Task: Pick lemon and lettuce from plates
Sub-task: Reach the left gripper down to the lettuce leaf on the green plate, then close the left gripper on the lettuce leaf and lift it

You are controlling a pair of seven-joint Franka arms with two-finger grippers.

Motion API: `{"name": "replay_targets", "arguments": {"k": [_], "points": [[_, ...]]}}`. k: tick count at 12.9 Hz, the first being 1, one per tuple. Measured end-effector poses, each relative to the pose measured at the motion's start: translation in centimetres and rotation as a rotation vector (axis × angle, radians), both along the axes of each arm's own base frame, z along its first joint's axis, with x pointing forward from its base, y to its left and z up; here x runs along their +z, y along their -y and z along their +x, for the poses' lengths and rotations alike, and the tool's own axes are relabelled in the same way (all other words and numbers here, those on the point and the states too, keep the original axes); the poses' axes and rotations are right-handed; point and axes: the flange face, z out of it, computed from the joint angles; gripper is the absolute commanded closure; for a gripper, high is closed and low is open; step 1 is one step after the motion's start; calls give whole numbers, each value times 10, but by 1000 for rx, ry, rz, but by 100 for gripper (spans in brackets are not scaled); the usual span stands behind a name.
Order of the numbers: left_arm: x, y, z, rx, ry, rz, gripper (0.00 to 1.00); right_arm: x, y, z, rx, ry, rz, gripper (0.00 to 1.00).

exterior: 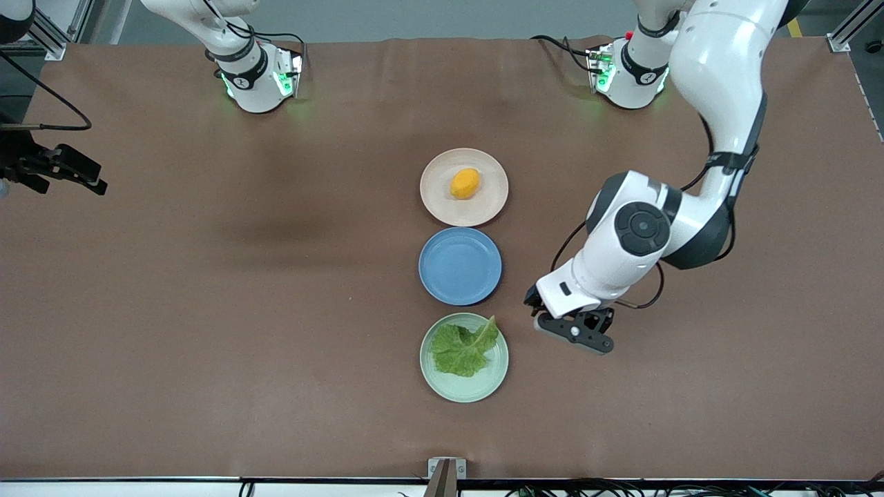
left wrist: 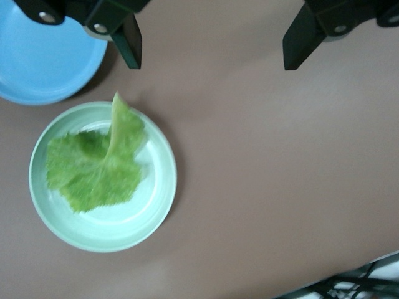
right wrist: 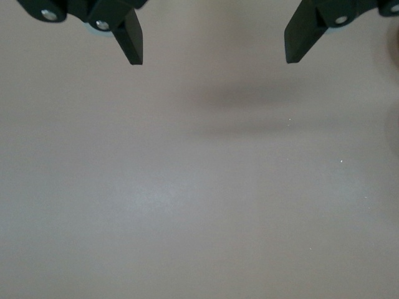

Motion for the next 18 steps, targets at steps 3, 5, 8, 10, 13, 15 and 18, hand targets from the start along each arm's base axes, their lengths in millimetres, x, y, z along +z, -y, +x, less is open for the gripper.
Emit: {"name": "replay_targets", "arguments": {"k": [3, 5, 8, 10, 13, 15, 18], "points": [[-36, 34, 9, -35, 72, -62, 4, -1, 0, -1, 1, -7, 1, 0], [-74, 58, 4, -58, 117, -107, 12, -1, 0, -1, 8, -8, 0, 0], [-128, 90, -13, -126, 153, -138, 35, -2, 1, -1, 46, -9, 0, 0], [-144, 99, -20, -155, 149, -136, 45, -2, 1, -1, 50, -13, 0, 0], [-148, 107, -26, -205, 165, -106, 55, -3, 2, -2, 49, -21, 1, 0], [-154, 108, -27, -244, 195, -79, 55, -4, 2, -3, 48, -30, 2, 0], [-166, 108, -28, -251, 224, -91, 81, -4, 3, -4, 47, -35, 2, 0]]}}
